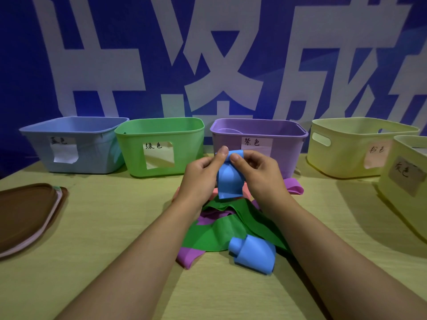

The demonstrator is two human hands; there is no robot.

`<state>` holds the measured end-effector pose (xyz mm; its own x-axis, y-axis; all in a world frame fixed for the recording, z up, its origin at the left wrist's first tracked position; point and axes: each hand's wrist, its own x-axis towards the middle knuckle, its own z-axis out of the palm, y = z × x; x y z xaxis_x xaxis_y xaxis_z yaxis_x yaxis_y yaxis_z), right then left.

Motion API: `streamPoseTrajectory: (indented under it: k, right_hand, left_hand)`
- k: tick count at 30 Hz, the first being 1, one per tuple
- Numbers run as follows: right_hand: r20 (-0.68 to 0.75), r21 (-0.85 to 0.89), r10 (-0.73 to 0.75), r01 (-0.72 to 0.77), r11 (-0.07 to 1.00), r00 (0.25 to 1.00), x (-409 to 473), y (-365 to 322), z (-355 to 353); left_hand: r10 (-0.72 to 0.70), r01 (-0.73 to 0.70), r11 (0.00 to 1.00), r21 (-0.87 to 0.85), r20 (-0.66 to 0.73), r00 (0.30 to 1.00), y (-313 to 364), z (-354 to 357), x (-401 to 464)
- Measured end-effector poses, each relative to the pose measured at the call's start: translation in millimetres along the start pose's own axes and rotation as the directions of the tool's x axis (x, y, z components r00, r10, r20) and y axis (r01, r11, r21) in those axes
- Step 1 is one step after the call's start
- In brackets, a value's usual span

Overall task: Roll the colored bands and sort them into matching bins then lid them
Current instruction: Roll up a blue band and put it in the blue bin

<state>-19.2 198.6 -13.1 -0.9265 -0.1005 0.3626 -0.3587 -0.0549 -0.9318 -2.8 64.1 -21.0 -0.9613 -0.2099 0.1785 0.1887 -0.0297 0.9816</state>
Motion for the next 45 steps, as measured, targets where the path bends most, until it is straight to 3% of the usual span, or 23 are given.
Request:
streamPoseTrajectory:
  k: [8,13,18,27,35,39,45]
  right_hand:
    - [0.022,0.085,0.082,-0.083,0.993,0.996,-1.0,-0.6,0.1]
    - [-0.073,-0.062,0.148,-0.152,0.986,0.986,-1.6,-3.9,-1.9]
    - [-0.117,-0.129,0.124,-0.139,0.982,0.985,-1.5,-3.7,-4.9]
    - [-0.115,-0.019,0.097,-0.100,0.995,0.989,2.8,0.3,-3.1]
    - [-0.071,0.041,0.058,-0.056,0.998,0.996,4.3,4.3,-3.2]
    - [-0.036,0.067,0.060,-0.058,0.996,0.998,2.3,1.8,-3.5]
    - [0.002,0.086,0.061,-0.061,0.994,0.998,2.4,2.4,-3.8]
  left_hand:
    - [0.052,-0.053,0.995,-0.088,-0.018,0.999,0.7,-1.3,2.9]
    - [0.065,-0.062,0.995,-0.075,0.033,0.997,-0.1,-0.6,1.7]
    - [0.108,-0.108,0.994,0.001,0.057,0.993,-2.6,-0.4,1.9]
    - [0.163,-0.164,0.987,0.004,0.051,0.985,-0.2,1.0,0.3]
    - [0.045,-0.041,0.995,-0.094,0.041,0.998,5.7,0.1,-0.7]
    - [-0.025,0.025,1.000,-0.009,0.043,0.999,5.1,1.3,-3.8]
    - [-0.011,0.012,0.999,0.035,-0.007,1.000,1.1,-2.2,-0.1]
